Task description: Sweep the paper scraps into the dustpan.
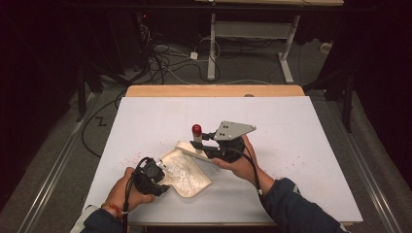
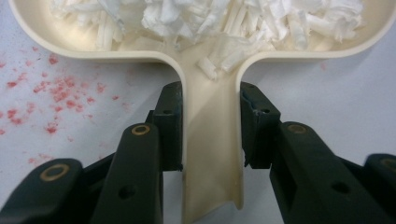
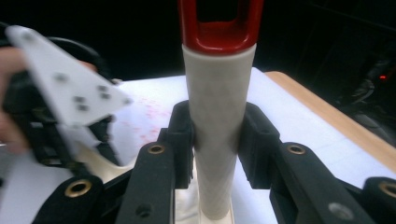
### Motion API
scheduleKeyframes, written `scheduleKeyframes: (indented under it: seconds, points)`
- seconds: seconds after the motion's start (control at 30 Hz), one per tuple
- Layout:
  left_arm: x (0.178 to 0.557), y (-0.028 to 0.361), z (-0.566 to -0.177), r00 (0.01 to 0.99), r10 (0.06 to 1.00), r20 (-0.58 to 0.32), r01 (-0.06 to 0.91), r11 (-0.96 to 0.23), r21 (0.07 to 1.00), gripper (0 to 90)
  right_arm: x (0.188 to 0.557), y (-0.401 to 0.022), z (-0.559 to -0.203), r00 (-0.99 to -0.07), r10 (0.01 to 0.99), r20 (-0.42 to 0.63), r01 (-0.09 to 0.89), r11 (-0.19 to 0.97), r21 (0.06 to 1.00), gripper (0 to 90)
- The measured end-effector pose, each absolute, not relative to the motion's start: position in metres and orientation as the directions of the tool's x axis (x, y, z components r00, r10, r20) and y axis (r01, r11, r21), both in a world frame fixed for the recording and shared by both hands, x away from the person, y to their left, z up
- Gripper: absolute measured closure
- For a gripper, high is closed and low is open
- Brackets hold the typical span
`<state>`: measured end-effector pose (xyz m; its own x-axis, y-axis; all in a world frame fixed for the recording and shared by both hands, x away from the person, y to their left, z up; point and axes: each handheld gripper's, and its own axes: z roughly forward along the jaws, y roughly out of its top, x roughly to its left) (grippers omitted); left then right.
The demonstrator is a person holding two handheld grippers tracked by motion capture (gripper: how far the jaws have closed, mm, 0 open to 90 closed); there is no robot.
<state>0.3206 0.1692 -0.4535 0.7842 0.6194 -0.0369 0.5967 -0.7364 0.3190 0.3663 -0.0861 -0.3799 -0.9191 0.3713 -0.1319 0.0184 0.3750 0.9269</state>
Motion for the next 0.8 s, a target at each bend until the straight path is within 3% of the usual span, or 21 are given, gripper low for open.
scheduleKeyframes:
  seconds: [0.17,0.47,0.8]
  points:
    - [0.32,0.168,-0.453,0.781,0.624,-0.031,0.599,-0.734,0.32,63.5,0.349,-0.087,-0.372,-0.937,0.33,-0.117,0.004,0.343,0.939,70.4]
    - [0.321,0.168,-0.453,0.786,0.618,-0.026,0.593,-0.741,0.314,63.5,0.342,-0.107,-0.353,-0.915,0.385,-0.118,-0.002,0.289,0.957,70.4]
    - [0.319,0.166,-0.452,0.796,0.605,-0.021,0.582,-0.756,0.3,63.5,0.33,-0.151,-0.354,-0.893,0.437,-0.104,0.043,0.312,0.949,70.4]
